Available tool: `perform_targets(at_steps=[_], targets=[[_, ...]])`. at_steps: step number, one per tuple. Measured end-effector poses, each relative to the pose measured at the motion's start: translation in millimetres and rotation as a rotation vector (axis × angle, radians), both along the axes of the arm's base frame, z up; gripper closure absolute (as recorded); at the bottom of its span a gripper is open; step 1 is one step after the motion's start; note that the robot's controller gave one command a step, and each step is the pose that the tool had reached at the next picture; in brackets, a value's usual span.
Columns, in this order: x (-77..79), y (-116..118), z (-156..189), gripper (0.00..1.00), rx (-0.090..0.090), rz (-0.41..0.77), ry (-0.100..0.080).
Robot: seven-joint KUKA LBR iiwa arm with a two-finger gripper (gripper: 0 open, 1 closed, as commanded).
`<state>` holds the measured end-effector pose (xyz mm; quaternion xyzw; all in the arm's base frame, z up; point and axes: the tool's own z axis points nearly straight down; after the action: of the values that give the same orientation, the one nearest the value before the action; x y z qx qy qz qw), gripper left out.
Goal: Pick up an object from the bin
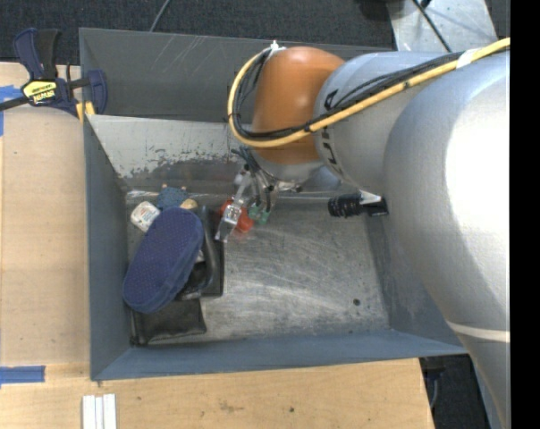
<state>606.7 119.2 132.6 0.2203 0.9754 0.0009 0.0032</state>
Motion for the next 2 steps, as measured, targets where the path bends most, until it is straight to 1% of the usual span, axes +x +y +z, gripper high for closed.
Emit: perform_targets(at_steps=[1, 2], targets=[[10.4, -6.0, -51.9, 0.0, -0.007, 0.087, -0.004], [9.1, -2.8, -51.1, 1.0, -0.003, 0.089, -0.001]])
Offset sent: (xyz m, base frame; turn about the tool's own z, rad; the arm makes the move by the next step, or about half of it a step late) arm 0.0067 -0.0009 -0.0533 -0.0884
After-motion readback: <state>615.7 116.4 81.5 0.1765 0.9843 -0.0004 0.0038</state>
